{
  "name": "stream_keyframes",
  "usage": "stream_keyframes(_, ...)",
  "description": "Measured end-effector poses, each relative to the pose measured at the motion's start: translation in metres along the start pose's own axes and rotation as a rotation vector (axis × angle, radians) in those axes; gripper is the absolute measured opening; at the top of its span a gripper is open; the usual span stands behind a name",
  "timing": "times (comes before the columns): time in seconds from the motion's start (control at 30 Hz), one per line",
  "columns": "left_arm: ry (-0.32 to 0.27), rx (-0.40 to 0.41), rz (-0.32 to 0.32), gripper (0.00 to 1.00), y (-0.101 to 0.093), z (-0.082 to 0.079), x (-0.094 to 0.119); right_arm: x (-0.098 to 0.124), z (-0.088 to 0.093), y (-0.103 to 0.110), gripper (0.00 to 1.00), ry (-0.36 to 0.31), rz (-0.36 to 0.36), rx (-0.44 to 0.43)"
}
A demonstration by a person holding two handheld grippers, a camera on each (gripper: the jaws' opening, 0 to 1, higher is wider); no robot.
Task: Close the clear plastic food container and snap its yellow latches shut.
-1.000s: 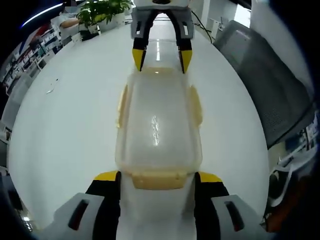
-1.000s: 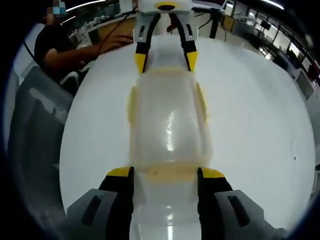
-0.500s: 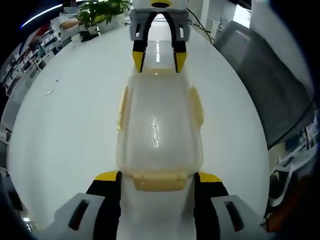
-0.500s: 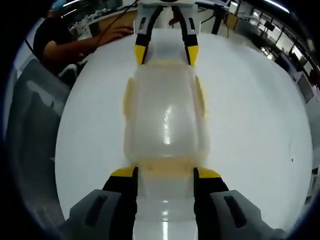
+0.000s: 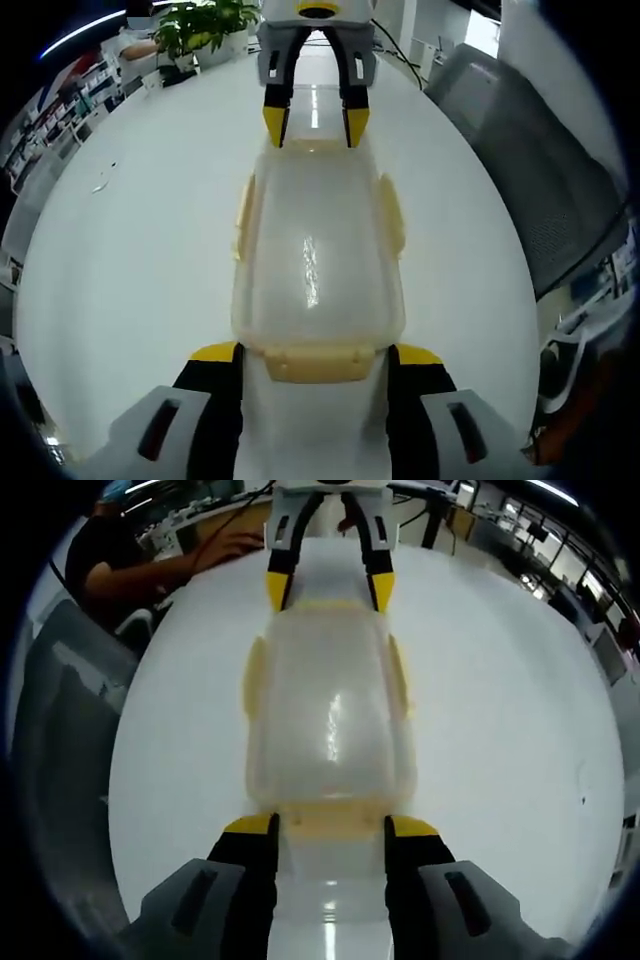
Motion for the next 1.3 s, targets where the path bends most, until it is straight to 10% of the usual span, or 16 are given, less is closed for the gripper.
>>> stream_keyframes(1.3,0.014,-0.004,0.005,0.34,0.0036,0.0018,0.0013,-0.0021,0.0002,-0.0014,0.37,0.023,0.000,-0.004)
Point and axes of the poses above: the point that each gripper's makers call its tool centre point, and the gripper's own axes: x roughly backward along the fingers, y roughly to its left, z roughly out of its underside, the point moved 5 cm from there along x, roughly backward along the fingers, and after that the axes turned 8 degrees about y, right-handed, at the moved point
